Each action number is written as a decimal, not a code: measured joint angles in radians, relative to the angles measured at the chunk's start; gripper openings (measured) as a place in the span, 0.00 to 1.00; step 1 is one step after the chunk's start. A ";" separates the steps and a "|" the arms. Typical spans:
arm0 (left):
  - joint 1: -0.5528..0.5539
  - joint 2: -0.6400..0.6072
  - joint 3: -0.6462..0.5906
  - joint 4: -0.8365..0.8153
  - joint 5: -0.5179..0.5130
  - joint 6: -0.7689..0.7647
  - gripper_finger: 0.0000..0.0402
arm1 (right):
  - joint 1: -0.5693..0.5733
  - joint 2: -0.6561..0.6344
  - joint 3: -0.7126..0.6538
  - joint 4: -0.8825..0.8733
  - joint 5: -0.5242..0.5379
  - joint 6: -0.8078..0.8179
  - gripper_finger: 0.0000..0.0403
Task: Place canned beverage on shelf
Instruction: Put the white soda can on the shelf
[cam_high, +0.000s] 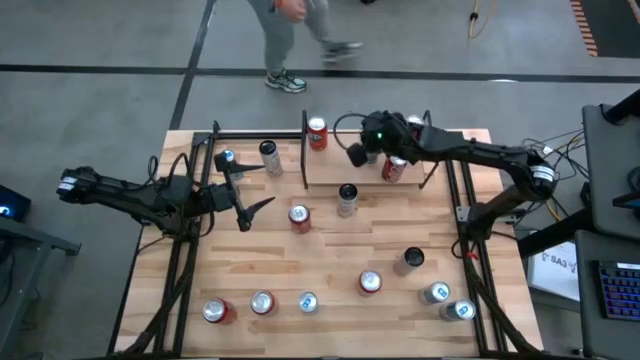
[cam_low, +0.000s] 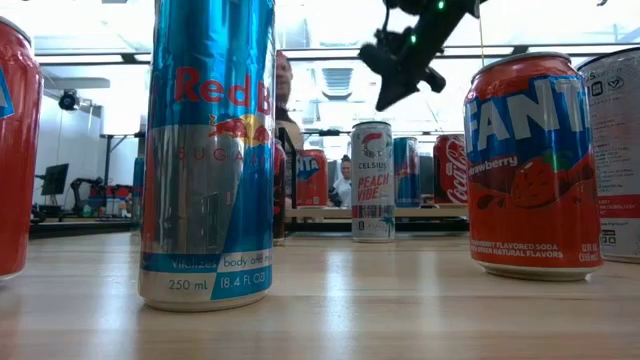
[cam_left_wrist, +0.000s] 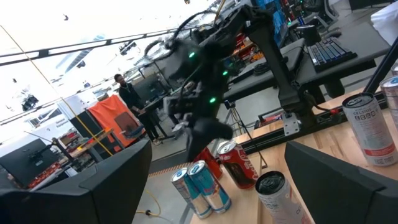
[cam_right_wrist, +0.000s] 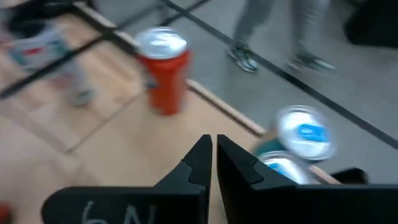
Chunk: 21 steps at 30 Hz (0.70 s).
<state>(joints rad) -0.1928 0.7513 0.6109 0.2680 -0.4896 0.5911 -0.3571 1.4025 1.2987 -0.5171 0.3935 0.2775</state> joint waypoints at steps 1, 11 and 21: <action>0.000 0.000 0.000 0.000 0.000 -0.001 0.88 | 0.027 -0.002 -0.001 0.000 0.000 0.001 0.03; 0.000 0.001 0.000 -0.026 0.012 -0.031 0.88 | 0.325 -0.046 -0.093 0.037 0.150 0.089 0.03; 0.000 0.025 0.000 0.052 0.168 -0.115 0.88 | 0.592 -0.109 -0.214 0.175 0.308 0.073 0.03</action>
<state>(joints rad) -0.1927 0.7762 0.6106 0.3200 -0.3218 0.4756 0.2351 1.2936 1.0843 -0.3419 0.7016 0.3508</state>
